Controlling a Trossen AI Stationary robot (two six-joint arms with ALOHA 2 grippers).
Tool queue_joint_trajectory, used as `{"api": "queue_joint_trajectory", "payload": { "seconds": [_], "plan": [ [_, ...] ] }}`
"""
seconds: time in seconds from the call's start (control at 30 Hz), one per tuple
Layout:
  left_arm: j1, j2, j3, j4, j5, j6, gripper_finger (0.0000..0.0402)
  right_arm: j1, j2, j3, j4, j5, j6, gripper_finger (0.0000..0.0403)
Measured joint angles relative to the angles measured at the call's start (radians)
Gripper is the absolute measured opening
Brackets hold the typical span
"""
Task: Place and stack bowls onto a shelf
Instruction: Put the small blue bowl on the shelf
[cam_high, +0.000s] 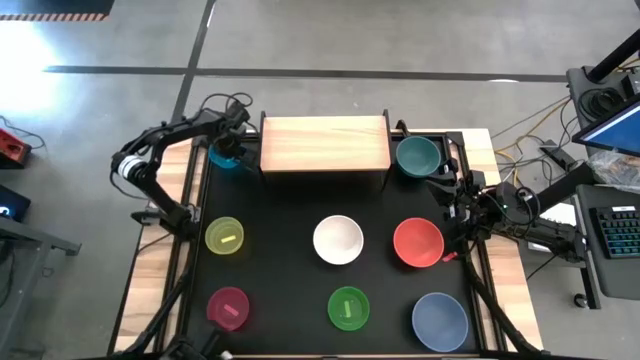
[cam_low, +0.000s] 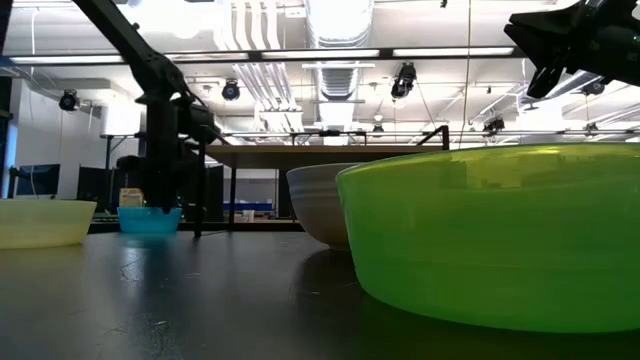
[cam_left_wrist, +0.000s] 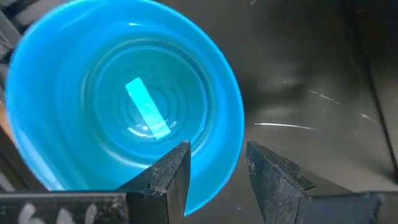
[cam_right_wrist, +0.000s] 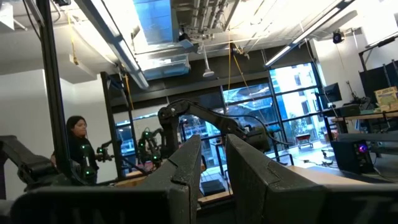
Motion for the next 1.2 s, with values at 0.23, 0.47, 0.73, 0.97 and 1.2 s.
{"api": "queue_joint_trajectory", "payload": {
  "seconds": [0.23, 0.47, 0.73, 0.97, 1.2],
  "plan": [
    [0.000, 0.037, -0.018, 0.025, -0.006, 0.000, 0.0122, 0.000, 0.000, 0.000, 0.000, 0.000, 0.000, 0.0066],
    [0.000, 0.069, -0.018, 0.030, -0.009, 0.019, 0.0078, 0.000, 0.000, 0.000, 0.000, 0.000, 0.000, 0.0066],
    [0.006, 0.069, -0.020, 0.045, -0.027, 0.026, 0.0005, 0.000, 0.000, 0.000, 0.000, 0.000, 0.000, 0.0066],
    [0.007, 0.066, -0.020, 0.026, -0.026, 0.026, 0.0002, 0.000, 0.000, 0.000, 0.000, 0.000, 0.000, 0.0066],
    [0.007, 0.040, -0.020, -0.054, -0.005, 0.083, 0.0001, 0.000, 0.000, 0.000, 0.000, 0.000, 0.000, 0.0066]
  ]
}}
